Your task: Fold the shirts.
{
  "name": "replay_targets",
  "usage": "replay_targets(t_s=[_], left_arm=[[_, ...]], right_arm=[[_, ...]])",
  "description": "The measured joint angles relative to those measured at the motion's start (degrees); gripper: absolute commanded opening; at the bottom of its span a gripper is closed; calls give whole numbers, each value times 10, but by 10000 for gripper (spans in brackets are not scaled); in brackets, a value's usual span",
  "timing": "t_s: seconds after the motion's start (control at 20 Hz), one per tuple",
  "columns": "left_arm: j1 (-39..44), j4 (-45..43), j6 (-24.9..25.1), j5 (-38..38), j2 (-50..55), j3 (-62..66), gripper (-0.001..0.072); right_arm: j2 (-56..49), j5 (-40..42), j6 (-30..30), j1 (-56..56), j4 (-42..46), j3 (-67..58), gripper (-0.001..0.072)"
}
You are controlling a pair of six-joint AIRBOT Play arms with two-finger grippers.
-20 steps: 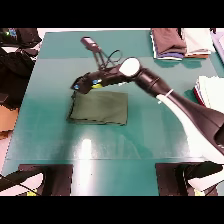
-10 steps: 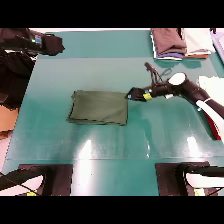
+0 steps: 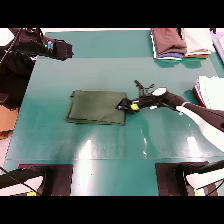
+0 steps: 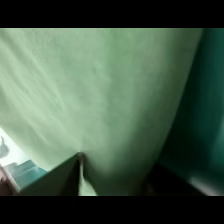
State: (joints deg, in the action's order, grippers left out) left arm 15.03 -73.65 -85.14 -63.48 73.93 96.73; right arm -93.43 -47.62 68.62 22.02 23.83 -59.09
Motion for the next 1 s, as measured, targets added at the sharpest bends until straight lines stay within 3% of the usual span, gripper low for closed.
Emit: replay_targets(t_s=[0.05, 0.1, 0.3, 0.45, 0.75, 1.0], left_arm=[[0, 2, 0, 0, 0, 0, 24], [1, 7, 1, 0, 0, 0, 23], [22, 26, 1, 10, 1, 0, 24], [63, 31, 1, 22, 1, 0, 24], [126, 35, 1, 39, 1, 0, 24], [139, 41, -4, 46, 1, 0, 24]], right_arm=[[-12, 17, 0, 19, -3, -17, 106], [-23, 35, -1, 36, -6, -37, 28], [-33, 95, -11, 59, -8, -100, 27], [-2, 98, -13, 17, 33, -128, 27], [118, -3, -10, -204, 162, -144, 27], [189, -59, -8, -437, 220, -147, 27]])
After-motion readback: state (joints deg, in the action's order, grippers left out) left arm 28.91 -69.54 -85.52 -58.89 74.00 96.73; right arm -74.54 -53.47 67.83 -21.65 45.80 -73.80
